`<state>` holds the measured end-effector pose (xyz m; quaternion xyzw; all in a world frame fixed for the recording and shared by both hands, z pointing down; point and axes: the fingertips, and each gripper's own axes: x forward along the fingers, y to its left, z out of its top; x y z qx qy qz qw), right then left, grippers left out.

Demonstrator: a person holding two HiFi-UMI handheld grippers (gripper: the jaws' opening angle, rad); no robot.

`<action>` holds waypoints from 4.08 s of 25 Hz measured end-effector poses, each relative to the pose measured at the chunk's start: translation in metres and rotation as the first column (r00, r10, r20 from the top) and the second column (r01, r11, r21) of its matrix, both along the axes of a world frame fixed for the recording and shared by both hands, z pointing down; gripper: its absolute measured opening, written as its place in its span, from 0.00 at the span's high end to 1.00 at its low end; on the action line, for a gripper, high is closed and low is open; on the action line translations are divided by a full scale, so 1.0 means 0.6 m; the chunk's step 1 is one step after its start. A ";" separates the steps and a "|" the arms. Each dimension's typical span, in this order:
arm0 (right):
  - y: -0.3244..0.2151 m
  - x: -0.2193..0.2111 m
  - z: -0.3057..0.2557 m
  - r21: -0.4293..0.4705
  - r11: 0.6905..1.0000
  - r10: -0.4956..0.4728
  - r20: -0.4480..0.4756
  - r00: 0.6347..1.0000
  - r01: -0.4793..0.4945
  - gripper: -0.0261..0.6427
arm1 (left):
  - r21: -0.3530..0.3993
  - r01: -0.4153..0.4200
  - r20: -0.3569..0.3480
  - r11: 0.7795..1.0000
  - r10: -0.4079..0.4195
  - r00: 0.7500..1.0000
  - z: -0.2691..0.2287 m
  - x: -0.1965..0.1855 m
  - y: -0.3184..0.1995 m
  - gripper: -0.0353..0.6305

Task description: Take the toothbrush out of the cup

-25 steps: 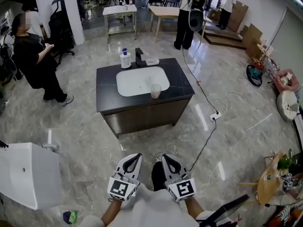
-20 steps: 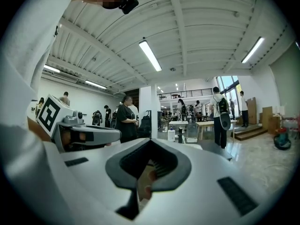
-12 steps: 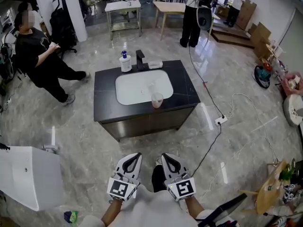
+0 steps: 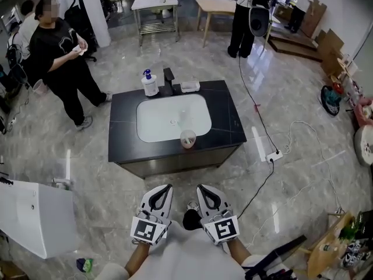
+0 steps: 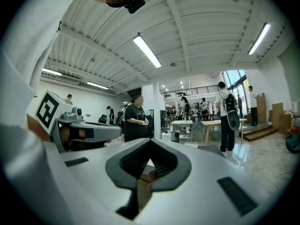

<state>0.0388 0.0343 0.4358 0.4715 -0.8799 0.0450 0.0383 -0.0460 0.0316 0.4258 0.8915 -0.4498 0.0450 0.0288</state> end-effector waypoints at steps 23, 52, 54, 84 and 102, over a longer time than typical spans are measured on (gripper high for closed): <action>-0.169 0.064 0.016 0.017 0.998 -0.066 0.043 0.997 0.066 0.96 | -0.005 0.041 0.062 0.999 -0.040 0.997 -0.001 0.090 -0.175 0.95; -0.203 -0.023 0.072 0.011 0.997 0.077 0.112 0.991 -0.079 0.95 | -0.130 0.087 -0.095 0.988 -0.100 0.990 0.096 -0.041 -0.197 0.95; -0.204 -0.026 0.093 -0.006 0.996 0.087 0.099 0.991 -0.087 0.96 | -0.147 0.087 -0.091 0.985 -0.102 0.991 0.116 -0.047 -0.202 0.95; -0.347 -0.068 0.149 -0.013 0.990 0.140 0.039 0.989 -0.140 0.78 | -0.211 0.120 -0.091 0.970 -0.142 0.986 0.166 -0.086 -0.260 0.95; -0.406 -0.086 0.158 -0.012 0.984 0.176 -0.008 0.984 -0.176 0.75 | -0.219 0.162 -0.085 0.962 -0.184 0.979 0.163 -0.120 -0.296 0.95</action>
